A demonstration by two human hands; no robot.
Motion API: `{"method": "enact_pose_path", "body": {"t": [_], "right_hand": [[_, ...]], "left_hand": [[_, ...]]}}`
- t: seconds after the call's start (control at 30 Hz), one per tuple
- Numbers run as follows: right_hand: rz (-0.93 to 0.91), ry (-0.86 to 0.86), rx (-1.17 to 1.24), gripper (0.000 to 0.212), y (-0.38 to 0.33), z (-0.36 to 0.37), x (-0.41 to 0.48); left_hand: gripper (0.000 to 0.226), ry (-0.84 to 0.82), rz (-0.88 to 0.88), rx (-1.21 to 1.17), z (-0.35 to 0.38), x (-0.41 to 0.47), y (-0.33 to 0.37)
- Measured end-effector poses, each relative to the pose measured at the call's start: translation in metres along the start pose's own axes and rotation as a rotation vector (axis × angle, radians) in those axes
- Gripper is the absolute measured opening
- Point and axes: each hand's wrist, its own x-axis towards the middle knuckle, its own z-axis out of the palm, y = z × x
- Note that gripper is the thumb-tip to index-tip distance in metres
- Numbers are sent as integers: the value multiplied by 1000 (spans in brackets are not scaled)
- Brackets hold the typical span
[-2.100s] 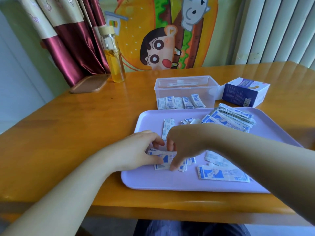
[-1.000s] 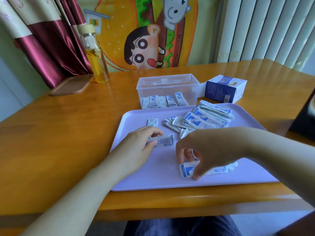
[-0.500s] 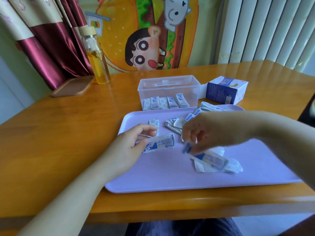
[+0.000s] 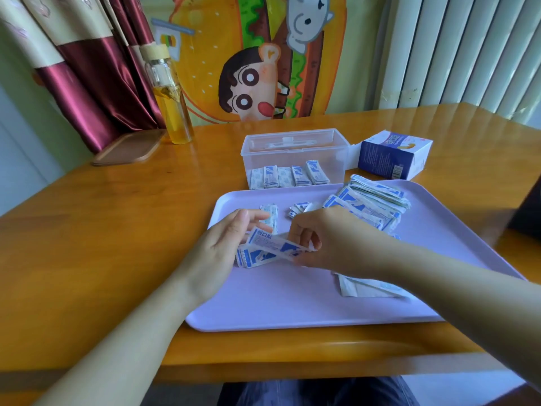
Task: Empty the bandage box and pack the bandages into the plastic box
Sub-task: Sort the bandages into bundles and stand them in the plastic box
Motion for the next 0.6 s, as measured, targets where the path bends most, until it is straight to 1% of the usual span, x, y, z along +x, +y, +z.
{"method": "enact_pose_path", "body": {"t": [0.03,0.1,0.2,0.27,0.33,0.4,0.5,0.6], "right_hand": [[-7,5,-8,14,0,-1,0],[-17,10,-35,20,0,-3,2],[-26,52,-85,31,0,-4,5],[-2,22,-80,44,-1,-5,8],[25,-35,-78,50,-2,-6,10],[42,-75,-102,43,-5,-6,10],[52,-80,-126,25,-9,-5,9],[53,-80,-139,18,-9,-5,7]], "left_hand": [[34,-13,5,26,0,-1,1],[18,-26,11,112,2,-1,3],[32,-15,33,192,4,0,0],[34,-16,40,214,4,-1,0],[36,-26,42,231,3,-1,1],[38,-32,66,292,3,-2,2],[37,-11,112,440,4,-4,2],[33,6,146,629,1,-6,4]]}}
